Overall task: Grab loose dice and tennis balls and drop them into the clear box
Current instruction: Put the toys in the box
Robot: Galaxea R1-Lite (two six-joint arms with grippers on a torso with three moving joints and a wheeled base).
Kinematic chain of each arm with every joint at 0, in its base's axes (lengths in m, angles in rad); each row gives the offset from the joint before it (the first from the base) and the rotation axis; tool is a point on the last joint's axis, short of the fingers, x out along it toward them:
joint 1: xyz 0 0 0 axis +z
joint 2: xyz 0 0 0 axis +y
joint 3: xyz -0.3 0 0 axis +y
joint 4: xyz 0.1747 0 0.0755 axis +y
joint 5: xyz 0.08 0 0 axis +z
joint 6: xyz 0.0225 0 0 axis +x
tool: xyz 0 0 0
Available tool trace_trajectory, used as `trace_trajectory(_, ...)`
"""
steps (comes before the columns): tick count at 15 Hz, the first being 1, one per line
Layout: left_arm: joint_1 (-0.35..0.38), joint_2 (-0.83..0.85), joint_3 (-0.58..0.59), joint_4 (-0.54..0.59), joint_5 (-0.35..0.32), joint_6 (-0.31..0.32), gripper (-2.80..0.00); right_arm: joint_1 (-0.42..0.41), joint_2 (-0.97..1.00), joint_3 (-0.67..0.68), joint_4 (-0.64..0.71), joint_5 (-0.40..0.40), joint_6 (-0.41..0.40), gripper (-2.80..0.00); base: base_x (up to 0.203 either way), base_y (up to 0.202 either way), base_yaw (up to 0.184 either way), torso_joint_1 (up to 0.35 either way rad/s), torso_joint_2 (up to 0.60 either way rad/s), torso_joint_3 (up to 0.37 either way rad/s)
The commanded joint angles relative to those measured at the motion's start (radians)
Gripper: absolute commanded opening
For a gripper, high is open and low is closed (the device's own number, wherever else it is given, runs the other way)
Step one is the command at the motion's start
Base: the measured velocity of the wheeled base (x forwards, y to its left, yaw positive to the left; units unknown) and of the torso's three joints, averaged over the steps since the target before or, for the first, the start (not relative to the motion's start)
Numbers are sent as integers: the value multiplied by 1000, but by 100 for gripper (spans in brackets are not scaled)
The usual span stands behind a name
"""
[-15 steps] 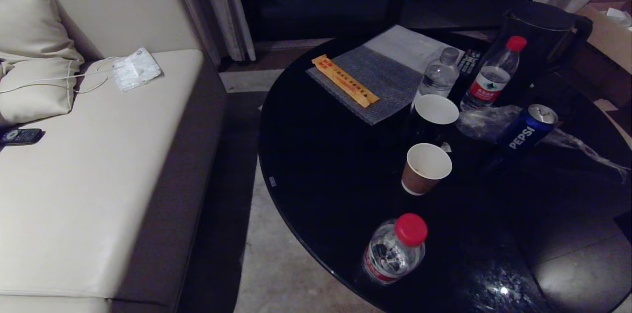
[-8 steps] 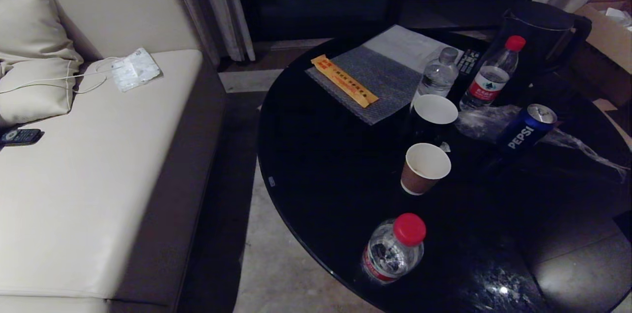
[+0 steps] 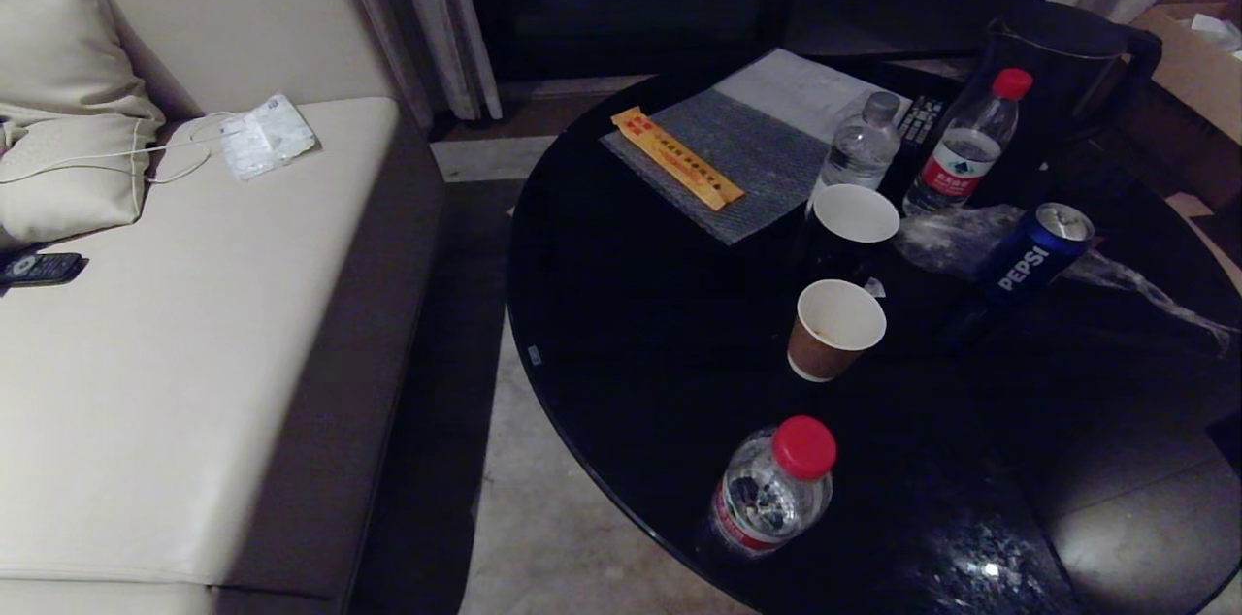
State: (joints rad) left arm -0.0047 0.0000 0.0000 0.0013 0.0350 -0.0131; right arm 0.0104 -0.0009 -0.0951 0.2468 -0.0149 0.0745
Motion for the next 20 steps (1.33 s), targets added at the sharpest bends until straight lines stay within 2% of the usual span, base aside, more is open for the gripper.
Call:
trace_trajectory(1,0,2,2,0,-1,5,-280,0,2,0,2,0,1,-280,0,0,0,0,0,0)
trace_trajectory(3,0,2,2,0,0,2,-280,0,2,0,2,0,1,-280,2,-47,5,1,1,3)
trace_trajectory(8,0,2,2,2,2,-1,-280,0,2,0,2,0,1,-280,0,-167,1,2,3,1)
trace_trajectory(13,0,2,2,1,2,-5,-280,0,2,0,2,0,-1,-280,-13,-18,0,0,1,0)
trace_trajectory(20,0,2,2,1,3,-8,-280,0,2,0,2,0,1,-280,-177,-1,-1,3,4,3)
